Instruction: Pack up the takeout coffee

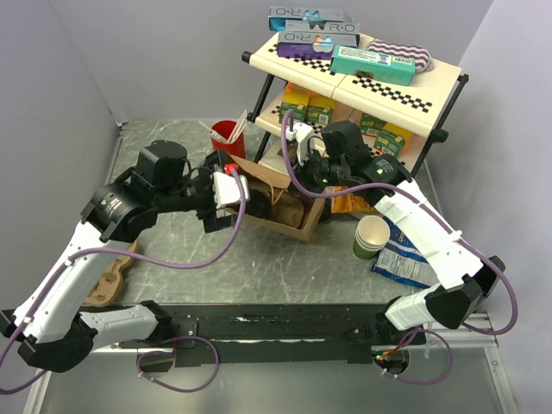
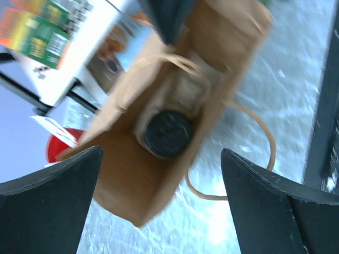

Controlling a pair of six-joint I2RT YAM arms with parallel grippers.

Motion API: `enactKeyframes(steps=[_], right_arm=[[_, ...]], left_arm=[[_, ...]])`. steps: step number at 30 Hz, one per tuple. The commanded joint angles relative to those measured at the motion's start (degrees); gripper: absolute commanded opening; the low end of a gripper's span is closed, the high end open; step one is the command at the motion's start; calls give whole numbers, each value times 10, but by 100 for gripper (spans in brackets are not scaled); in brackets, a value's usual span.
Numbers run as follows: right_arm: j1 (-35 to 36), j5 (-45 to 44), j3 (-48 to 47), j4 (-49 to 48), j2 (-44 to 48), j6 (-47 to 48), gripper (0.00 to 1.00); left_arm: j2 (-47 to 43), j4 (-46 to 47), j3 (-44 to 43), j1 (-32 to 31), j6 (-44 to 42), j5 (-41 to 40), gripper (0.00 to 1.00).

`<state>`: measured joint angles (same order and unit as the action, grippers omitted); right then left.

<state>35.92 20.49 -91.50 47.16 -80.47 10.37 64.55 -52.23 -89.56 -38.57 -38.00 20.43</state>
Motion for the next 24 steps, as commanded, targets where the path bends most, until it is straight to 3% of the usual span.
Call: enactKeyframes(steps=[1, 11, 24], right_arm=[[-9, 1, -8, 9, -7, 7, 0], [-9, 11, -10, 7, -7, -7, 0], [-9, 14, -12, 9, -13, -7, 0]], left_arm=[[6, -82, 3, 2, -77, 29, 99], [0, -1, 83, 2, -110, 14, 99], [27, 34, 94, 1, -122, 44, 99]])
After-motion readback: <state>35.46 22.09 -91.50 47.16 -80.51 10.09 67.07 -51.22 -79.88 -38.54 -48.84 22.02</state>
